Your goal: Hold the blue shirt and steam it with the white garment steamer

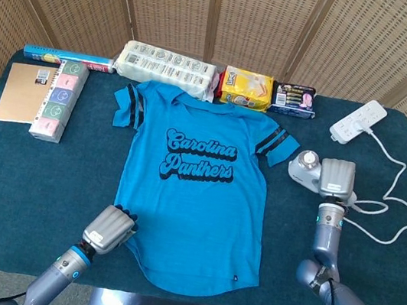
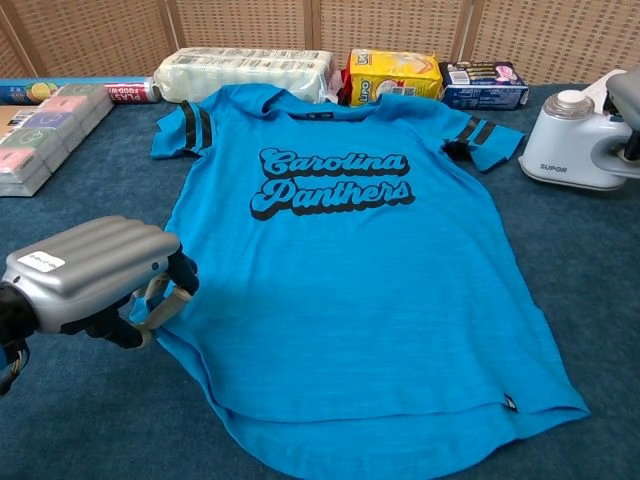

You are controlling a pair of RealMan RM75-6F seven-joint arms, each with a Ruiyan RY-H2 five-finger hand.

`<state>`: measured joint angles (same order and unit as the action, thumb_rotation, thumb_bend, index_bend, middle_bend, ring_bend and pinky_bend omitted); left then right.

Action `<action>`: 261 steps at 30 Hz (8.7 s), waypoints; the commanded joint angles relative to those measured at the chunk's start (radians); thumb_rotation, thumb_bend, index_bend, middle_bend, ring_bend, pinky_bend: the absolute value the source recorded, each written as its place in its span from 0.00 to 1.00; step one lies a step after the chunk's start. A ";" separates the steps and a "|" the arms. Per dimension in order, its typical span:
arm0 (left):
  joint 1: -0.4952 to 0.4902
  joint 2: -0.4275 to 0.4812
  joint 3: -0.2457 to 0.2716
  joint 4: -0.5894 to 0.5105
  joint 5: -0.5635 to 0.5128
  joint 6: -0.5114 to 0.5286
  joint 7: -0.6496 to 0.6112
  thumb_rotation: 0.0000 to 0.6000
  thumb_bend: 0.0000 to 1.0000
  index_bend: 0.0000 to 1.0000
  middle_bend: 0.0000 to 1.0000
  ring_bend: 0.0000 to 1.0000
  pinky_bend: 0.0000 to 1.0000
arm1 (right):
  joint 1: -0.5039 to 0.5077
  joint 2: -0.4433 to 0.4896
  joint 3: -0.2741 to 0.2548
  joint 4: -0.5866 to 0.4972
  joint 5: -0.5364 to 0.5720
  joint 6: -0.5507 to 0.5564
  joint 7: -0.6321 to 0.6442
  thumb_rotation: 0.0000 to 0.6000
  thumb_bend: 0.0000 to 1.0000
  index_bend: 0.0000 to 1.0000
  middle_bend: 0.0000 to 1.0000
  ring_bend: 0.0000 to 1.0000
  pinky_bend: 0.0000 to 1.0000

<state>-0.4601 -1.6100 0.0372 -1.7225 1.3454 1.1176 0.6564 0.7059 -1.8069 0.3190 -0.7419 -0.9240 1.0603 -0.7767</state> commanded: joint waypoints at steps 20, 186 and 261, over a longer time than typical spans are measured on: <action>-0.001 -0.003 0.006 0.002 -0.003 0.005 0.001 1.00 0.44 0.81 0.71 0.57 0.49 | 0.011 -0.046 0.037 0.046 0.034 -0.034 -0.005 1.00 0.33 0.44 0.53 0.56 0.58; -0.011 0.297 0.141 -0.381 -0.292 0.000 0.213 1.00 0.32 0.42 0.51 0.33 0.36 | -0.153 0.371 0.003 -0.761 0.156 0.212 -0.022 1.00 0.38 0.00 0.12 0.07 0.09; 0.427 0.485 0.040 0.083 0.009 0.458 -0.601 1.00 0.12 0.26 0.31 0.20 0.29 | -0.493 0.536 -0.196 -0.838 -0.217 0.438 0.461 1.00 0.37 0.27 0.36 0.26 0.27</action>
<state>-0.0339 -1.1197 0.0821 -1.6460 1.3472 1.5757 0.0631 0.2147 -1.2724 0.1235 -1.5784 -1.1395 1.4966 -0.3147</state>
